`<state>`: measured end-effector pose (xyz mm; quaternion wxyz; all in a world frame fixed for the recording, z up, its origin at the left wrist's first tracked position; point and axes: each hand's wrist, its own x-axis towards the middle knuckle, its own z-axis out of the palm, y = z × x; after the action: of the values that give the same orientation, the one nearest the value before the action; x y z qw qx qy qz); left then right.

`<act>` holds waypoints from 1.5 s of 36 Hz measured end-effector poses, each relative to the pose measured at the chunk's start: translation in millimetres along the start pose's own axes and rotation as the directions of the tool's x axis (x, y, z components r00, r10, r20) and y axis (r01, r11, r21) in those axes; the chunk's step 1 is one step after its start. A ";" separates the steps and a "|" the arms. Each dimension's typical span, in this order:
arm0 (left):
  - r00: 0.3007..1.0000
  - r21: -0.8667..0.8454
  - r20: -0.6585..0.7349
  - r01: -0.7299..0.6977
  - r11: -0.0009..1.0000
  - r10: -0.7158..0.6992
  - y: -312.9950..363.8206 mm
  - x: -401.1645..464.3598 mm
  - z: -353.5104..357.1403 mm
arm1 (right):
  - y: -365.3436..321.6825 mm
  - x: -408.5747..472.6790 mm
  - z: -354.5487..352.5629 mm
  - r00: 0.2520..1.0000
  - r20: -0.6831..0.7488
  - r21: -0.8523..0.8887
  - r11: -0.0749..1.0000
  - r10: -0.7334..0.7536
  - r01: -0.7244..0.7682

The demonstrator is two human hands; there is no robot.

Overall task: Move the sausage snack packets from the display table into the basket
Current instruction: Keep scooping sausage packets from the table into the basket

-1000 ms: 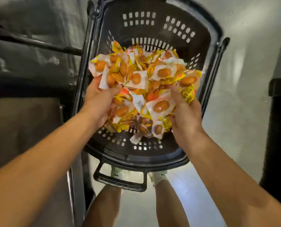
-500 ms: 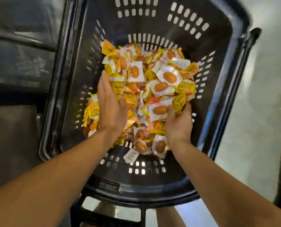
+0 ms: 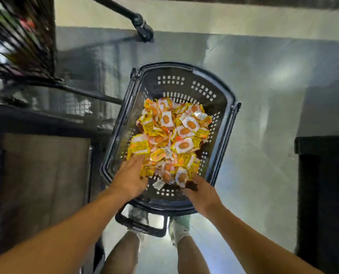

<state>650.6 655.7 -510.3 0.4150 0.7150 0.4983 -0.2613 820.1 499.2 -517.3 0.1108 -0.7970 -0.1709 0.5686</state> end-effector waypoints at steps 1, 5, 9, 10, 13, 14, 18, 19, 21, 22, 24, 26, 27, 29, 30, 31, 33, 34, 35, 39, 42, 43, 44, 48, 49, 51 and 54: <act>1.000 -0.035 -0.004 -0.007 0.999 0.007 2.8 -20.3 -6.0 | -3.4 -16.1 -5.7 1.000 0.019 0.006 1.000 0.011 -0.011; 0.998 -0.099 -0.051 -0.039 0.994 0.034 17.8 -109.4 -32.0 | -27.5 -88.1 -35.2 0.999 0.050 0.007 1.000 -0.009 0.009; 0.983 -0.171 -0.180 -0.078 0.982 0.046 40.8 -199.0 -62.9 | -55.1 -160.7 -67.5 0.990 0.045 -0.081 0.987 -0.136 0.140; 0.975 -0.186 -0.216 -0.093 0.978 0.052 46.6 -220.9 -69.7 | -60.6 -178.6 -74.9 0.983 0.031 -0.099 0.978 -0.179 0.181; 0.953 -0.221 -0.291 -0.155 0.963 0.087 61.6 -283.4 -88.9 | -78.9 -235.2 -96.1 0.962 0.024 -0.102 0.956 -0.273 0.274; 0.944 -0.217 -0.309 -0.192 0.957 0.119 64.2 -302.8 -93.6 | -83.2 -253.6 -101.7 0.951 0.023 -0.103 0.946 -0.307 0.308; 0.881 -0.203 -0.433 -0.299 0.932 0.188 65.6 -377.2 -95.9 | -81.7 -316.4 -113.2 0.876 -0.009 -0.107 0.871 -0.483 0.479; 0.860 -0.196 -0.473 -0.312 0.930 0.189 64.0 -394.1 -92.7 | -77.9 -329.9 -114.2 0.854 -0.013 -0.099 0.851 -0.520 0.516; 0.831 -0.184 -0.525 -0.325 0.928 0.187 58.6 -423.9 -82.8 | -69.8 -353.1 -114.3 0.817 0.003 -0.086 0.814 -0.577 0.575; 0.828 -0.194 -0.535 -0.314 0.929 0.168 55.2 -436.8 -76.4 | -65.3 -363.0 -113.5 0.801 0.021 -0.085 0.797 -0.598 0.597; 0.826 -0.230 -0.553 -0.275 0.934 0.107 48.1 -459.6 -61.9 | -54.3 -380.9 -111.1 0.778 0.061 -0.081 0.774 -0.625 0.628; 0.829 -0.269 -0.556 -0.239 0.933 0.052 42.0 -480.6 -47.1 | -43.1 -394.3 -108.3 0.768 0.112 -0.075 0.765 -0.630 0.639; 0.836 -0.296 -0.548 -0.223 0.929 0.026 38.6 -490.0 -39.4 | -37.7 -398.9 -106.4 0.769 0.142 -0.076 0.768 -0.623 0.636; 0.853 -0.345 -0.522 -0.178 0.922 -0.031 30.3 -506.4 -23.9 | -29.4 -404.7 -101.9 0.777 0.200 -0.086 0.780 -0.597 0.620; 0.857 -0.367 -0.511 -0.147 0.918 -0.067 25.2 -513.2 -16.1 | -27.2 -405.4 -100.3 0.779 0.236 -0.097 0.784 -0.580 0.613; 0.857 -0.392 -0.504 -0.116 0.912 -0.107 19.8 -519.0 -8.3 | -26.2 -404.9 -98.9 0.779 0.281 -0.113 0.787 -0.561 0.607; 0.854 -0.462 -0.483 -0.063 0.885 -0.192 9.7 -530.9 7.0 | -26.8 -402.3 -96.8 0.767 0.375 -0.151 0.782 -0.521 0.605; 0.850 -0.504 -0.472 -0.043 0.862 -0.234 5.8 -537.9 13.8 | -27.9 -400.6 -96.0 0.759 0.409 -0.173 0.773 -0.507 0.610; 0.843 -0.540 -0.467 -0.033 0.841 -0.267 2.7 -545.4 19.7 | -30.1 -399.1 -95.0 0.751 0.431 -0.195 0.761 -0.500 0.619; 0.802 -0.596 -0.498 -0.039 0.802 -0.331 -8.0 -573.1 37.8 | -47.5 -395.5 -85.6 0.724 0.469 -0.258 0.705 -0.507 0.660; 0.781 -0.636 -0.504 -0.046 0.770 -0.369 -20.3 -591.8 51.8 | -63.2 -400.9 -71.3 0.688 0.500 -0.289 0.647 -0.526 0.705; 0.777 -0.653 -0.501 -0.051 0.755 -0.381 -25.3 -598.9 56.6 | -67.4 -405.8 -64.9 0.668 0.505 -0.289 0.623 -0.546 0.727; 0.772 -0.670 -0.500 -0.057 0.740 -0.393 -30.8 -606.7 61.5 | -70.7 -411.0 -58.0 0.645 0.509 -0.288 0.593 -0.570 0.752; 0.717 -0.692 -0.557 -0.121 0.711 -0.419 -53.6 -639.3 83.8 | -71.7 -438.1 -25.5 0.554 0.517 -0.275 0.487 -0.652 0.829; 0.702 -0.685 -0.576 -0.135 0.716 -0.419 -59.4 -648.0 90.8 | -68.3 -445.9 -15.8 0.535 0.519 -0.262 0.472 -0.667 0.842; 0.684 -0.700 -0.585 -0.152 0.698 -0.437 -71.5 -666.3 107.2 | -58.8 -461.4 4.1 0.514 0.530 -0.260 0.448 -0.675 0.856; 0.665 -0.728 -0.584 -0.177 0.663 -0.465 -88.1 -698.7 139.5 | -36.2 -488.5 35.0 0.483 0.572 -0.288 0.390 -0.662 0.875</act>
<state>318.0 204.3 -62.0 0.4049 0.4800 0.7419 0.2351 637.7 337.2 -91.1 0.0995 -0.4926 -0.6988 0.5091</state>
